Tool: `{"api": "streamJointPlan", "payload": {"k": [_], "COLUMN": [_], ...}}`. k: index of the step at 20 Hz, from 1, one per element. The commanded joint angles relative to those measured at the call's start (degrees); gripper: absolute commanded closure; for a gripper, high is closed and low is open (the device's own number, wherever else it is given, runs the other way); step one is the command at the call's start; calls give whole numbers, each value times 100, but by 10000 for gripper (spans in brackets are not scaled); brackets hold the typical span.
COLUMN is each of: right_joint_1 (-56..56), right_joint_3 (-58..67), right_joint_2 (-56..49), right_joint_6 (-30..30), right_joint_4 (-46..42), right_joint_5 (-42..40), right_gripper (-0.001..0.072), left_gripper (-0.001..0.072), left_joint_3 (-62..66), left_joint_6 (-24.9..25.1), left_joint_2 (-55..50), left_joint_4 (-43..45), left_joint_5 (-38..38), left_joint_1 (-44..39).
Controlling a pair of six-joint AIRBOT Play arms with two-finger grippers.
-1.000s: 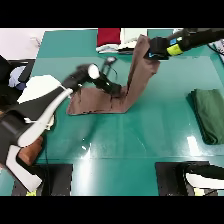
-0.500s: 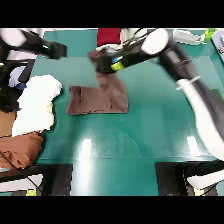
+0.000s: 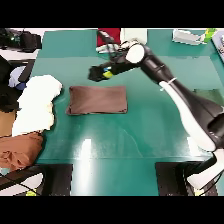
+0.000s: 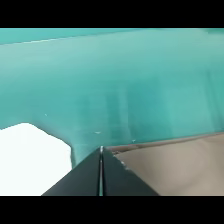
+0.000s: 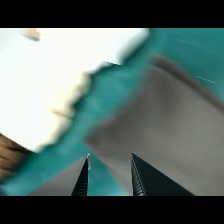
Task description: Fold the shirts.
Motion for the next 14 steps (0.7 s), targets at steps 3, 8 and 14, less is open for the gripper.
{"api": "streamJointPlan", "payload": {"k": [3,8,14], "right_joint_1": [-905,-1283,-927], "right_joint_3": [-1379,-2269,-2306], "right_joint_2": [931,940,142], "right_joint_6": [1198,1812,2059], "right_joint_4": [-1908,-1832,-1049], "right_joint_5": [892,833,463], "right_gripper": [396,96,98], "left_gripper": [683,683,683], "left_joint_3": [-17,-227,-319], "left_joint_6": [13,236,304], "left_joint_2": [-74,-247,-302], "left_joint_4": [-50,-52,-52], "left_joint_5": [-24,68,61], "left_joint_1": [-466,-951,-1069]}}
